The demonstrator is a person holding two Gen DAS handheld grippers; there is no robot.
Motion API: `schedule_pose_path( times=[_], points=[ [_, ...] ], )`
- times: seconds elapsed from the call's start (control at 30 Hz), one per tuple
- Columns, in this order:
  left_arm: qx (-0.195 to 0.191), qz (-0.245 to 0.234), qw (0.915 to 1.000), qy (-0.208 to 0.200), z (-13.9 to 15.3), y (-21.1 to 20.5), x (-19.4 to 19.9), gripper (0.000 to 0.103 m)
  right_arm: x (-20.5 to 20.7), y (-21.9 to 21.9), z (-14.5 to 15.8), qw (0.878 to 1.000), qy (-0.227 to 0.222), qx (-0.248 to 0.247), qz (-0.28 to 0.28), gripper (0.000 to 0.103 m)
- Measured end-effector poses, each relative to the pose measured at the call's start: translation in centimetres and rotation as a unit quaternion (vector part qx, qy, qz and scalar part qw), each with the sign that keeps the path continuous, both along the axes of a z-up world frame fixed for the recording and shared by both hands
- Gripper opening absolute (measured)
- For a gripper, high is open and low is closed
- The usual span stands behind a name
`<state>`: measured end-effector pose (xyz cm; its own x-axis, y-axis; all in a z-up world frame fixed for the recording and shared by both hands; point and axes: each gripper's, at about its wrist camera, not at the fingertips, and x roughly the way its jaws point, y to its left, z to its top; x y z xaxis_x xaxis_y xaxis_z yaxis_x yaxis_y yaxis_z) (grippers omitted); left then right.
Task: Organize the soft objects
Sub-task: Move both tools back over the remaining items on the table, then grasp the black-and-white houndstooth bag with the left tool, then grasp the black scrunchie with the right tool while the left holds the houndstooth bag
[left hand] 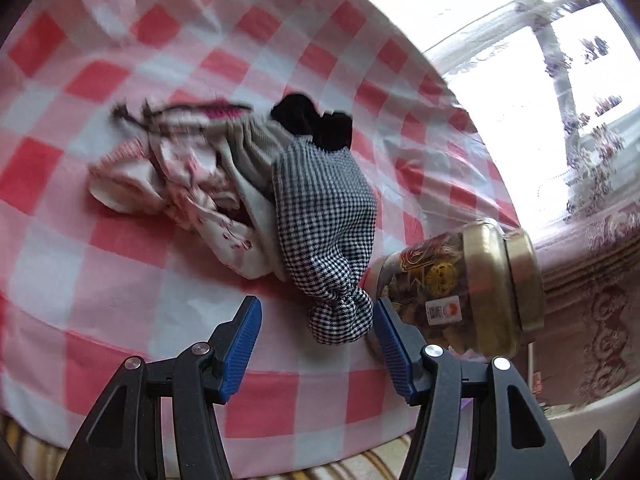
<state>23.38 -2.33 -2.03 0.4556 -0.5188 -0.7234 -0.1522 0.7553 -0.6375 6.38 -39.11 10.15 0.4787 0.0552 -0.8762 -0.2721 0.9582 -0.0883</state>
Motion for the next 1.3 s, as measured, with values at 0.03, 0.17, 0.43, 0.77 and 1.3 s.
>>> schedule_pose_path(
  times=[0.03, 0.17, 0.43, 0.77, 1.3],
  points=[
    [-0.015, 0.0, 0.9998, 0.01, -0.6, -0.3, 0.4, 0.059, 0.3, 0.6, 0.3, 1.0, -0.006, 0.006, 0.005, 0.078],
    [-0.045, 0.008, 0.9978, 0.048, -2.4, -1.7, 2.0, 0.059, 1.7, 3.0, 0.7, 0.999, -0.02, 0.021, 0.029, 0.079],
    [-0.045, 0.011, 0.9969, 0.065, -4.4, -3.1, 4.3, 0.031, 2.6, 6.5, 0.3, 0.997, -0.018, 0.037, 0.065, 0.079],
    [-0.074, 0.007, 0.9969, 0.025, -2.0, 1.0, -0.5, 0.023, 4.8, 11.0, 0.2, 0.994, -0.02, 0.047, 0.101, 0.079],
    [0.085, 0.132, 0.9813, -0.111, 1.1, 6.2, -5.0, 0.022, 18.7, 21.9, 2.0, 0.991, -0.03, 0.123, 0.047, 0.083]
  ],
)
